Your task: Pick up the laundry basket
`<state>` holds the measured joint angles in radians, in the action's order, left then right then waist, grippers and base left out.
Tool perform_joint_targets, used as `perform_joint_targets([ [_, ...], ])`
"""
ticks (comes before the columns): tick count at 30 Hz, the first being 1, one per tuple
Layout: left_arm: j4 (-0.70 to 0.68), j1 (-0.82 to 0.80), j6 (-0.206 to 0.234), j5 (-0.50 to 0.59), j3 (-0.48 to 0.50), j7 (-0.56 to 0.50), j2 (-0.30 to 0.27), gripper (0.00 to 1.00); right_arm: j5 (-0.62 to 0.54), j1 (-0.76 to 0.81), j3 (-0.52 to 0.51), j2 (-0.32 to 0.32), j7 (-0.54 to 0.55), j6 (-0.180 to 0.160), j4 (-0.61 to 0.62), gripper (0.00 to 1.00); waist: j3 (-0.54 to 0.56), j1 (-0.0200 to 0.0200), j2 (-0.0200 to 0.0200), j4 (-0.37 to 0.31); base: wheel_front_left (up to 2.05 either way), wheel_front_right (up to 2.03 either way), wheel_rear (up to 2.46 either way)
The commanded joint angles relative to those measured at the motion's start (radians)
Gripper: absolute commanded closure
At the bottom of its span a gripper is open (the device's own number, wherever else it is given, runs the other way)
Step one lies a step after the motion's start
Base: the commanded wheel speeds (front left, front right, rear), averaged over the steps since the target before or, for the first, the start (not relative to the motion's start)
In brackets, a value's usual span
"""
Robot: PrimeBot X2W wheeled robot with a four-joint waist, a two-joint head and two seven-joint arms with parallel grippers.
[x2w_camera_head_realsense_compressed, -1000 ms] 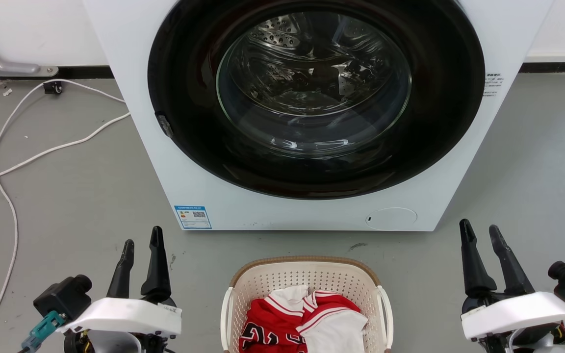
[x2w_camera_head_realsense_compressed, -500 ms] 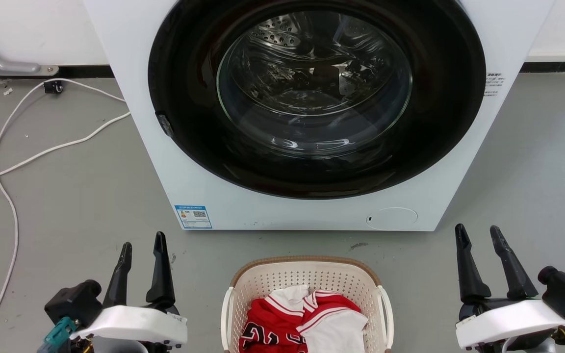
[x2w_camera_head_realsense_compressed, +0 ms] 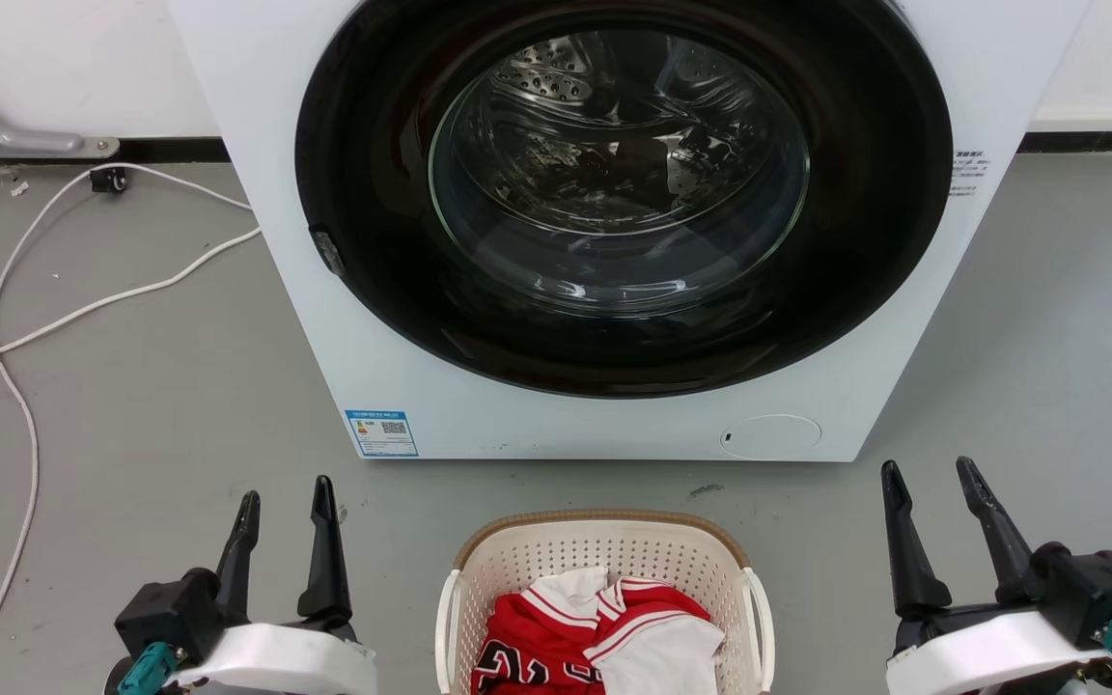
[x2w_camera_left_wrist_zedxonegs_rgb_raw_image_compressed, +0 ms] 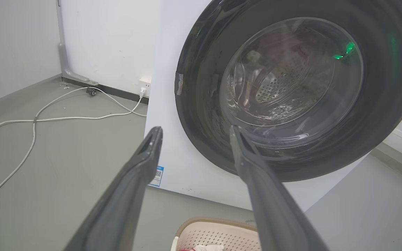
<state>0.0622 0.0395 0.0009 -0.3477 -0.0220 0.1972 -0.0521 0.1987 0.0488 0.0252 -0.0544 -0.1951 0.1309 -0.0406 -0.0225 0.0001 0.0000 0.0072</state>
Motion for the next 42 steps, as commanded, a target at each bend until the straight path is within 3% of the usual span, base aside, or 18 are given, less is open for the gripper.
perform_joint_targets([
  [1, -0.004, 0.010, 0.004, 0.029, 0.000, 0.009, 0.000, 0.00, -0.029, 0.012, 0.002, 0.003, -0.011, 0.000, 0.011, 0.00, 0.001, 0.0000, 0.0000, 0.001, 0.00, 0.00, 0.00],
  [32, 0.017, 0.060, 0.034, 0.302, -0.023, 0.070, 0.003, 0.00, -0.272, 0.062, 0.008, 0.006, -0.071, 0.000, 0.010, 0.00, 0.009, -0.0001, 0.0000, 0.000, 0.00, 0.00, 0.00],
  [42, 0.026, 0.057, 0.030, 0.304, -0.021, 0.071, 0.003, 0.00, -0.247, 0.062, 0.004, 0.006, -0.071, 0.000, 0.003, 0.00, 0.006, -0.0001, 0.0000, 0.000, 0.00, 0.00, 0.00],
])
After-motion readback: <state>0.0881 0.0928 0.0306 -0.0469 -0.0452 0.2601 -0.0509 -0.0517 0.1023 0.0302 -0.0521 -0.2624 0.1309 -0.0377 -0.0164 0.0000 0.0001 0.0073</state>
